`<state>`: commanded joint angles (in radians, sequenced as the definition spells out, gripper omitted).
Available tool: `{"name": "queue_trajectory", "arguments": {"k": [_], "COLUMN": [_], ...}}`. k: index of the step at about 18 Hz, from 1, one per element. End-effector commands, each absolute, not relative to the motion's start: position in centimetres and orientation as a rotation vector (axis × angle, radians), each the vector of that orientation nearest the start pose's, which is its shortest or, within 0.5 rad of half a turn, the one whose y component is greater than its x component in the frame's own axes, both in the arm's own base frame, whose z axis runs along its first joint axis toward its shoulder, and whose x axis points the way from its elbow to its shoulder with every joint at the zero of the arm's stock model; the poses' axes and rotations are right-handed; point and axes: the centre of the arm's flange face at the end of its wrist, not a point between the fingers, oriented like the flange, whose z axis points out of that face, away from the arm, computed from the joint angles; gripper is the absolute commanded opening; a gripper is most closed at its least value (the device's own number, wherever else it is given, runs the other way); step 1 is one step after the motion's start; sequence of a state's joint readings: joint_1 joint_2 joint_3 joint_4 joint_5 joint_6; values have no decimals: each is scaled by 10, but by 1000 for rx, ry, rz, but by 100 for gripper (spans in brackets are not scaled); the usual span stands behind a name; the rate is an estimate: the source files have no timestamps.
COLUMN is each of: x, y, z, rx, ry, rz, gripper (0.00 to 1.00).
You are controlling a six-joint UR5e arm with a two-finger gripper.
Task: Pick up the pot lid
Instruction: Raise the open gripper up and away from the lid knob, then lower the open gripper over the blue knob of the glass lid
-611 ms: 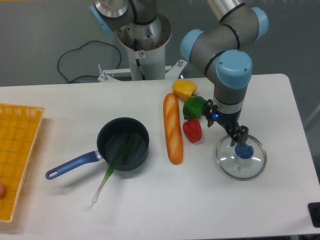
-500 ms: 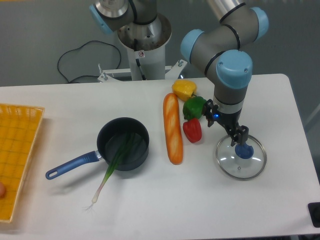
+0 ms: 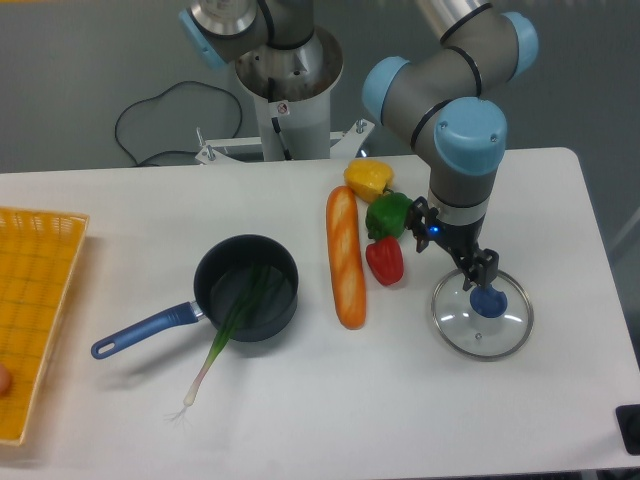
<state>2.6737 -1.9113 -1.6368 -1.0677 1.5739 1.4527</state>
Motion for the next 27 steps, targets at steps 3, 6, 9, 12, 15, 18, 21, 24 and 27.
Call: {"name": "queue_trajectory", "arguments": {"k": [3, 6, 9, 12, 15, 18, 21, 24, 27], "x": [-501, -511, -517, -527, -548, -569, -593, -596, -599], "y": [379, 365, 366, 358, 339, 322, 325, 326, 329], "z": [310, 304, 296, 283, 272, 256, 251, 250, 243], "rx": [-3079, -3085, -3075, -3062, -3030, -3015, -3013, -3015, -3022], "ry": [503, 451, 433, 401, 314, 252, 234, 243, 252], "rz": [131, 115, 116, 95, 65, 31, 47, 48, 39], "gripper": [100, 100, 100, 100, 100, 100, 100, 100, 100]}}
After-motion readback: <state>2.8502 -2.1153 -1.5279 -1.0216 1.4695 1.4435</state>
